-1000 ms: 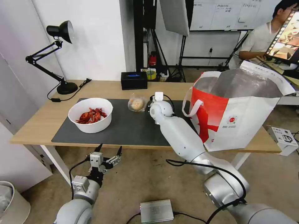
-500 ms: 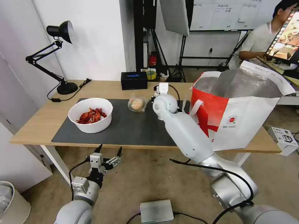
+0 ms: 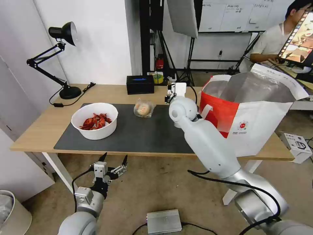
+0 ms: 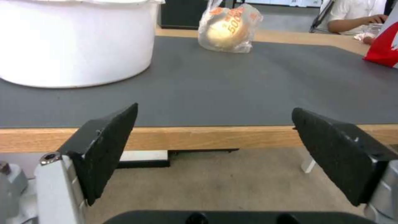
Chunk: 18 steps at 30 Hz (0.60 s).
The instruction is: Pick up the trash from the table and place it into the takeout bag.
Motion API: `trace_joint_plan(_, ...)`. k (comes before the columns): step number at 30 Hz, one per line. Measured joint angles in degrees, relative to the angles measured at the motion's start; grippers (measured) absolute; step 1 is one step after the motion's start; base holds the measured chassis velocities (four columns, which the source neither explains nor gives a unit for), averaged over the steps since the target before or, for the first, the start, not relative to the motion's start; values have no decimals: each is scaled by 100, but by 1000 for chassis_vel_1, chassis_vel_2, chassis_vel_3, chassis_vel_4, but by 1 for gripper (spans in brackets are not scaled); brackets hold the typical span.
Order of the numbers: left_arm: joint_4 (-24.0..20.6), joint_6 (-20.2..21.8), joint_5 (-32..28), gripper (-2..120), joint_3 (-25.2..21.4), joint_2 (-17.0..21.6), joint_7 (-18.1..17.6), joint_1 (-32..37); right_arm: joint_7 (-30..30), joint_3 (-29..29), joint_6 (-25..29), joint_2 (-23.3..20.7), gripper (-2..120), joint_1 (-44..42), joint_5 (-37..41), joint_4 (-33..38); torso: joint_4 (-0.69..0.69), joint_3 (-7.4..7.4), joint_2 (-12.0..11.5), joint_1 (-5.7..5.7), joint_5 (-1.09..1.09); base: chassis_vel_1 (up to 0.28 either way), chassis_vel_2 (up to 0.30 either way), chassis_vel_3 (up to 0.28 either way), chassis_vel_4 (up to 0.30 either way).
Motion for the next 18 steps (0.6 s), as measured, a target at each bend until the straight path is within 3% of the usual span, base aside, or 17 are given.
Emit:
trace_joint_plan(8, -33, 0, 36, 100, -39, -57, -2, 54, -250, 17, 327, -255, 0, -218, -180, 486, 0, 0, 0, 0, 0, 0, 0, 0, 0)
trace_joint_plan(18, -130, -9, 79, 100, -112, -140, -4, 155, -1127, 185, 1027, -525, 0, -774, -842, 1209, 0, 0, 0, 0, 1, 0, 0, 0, 0)
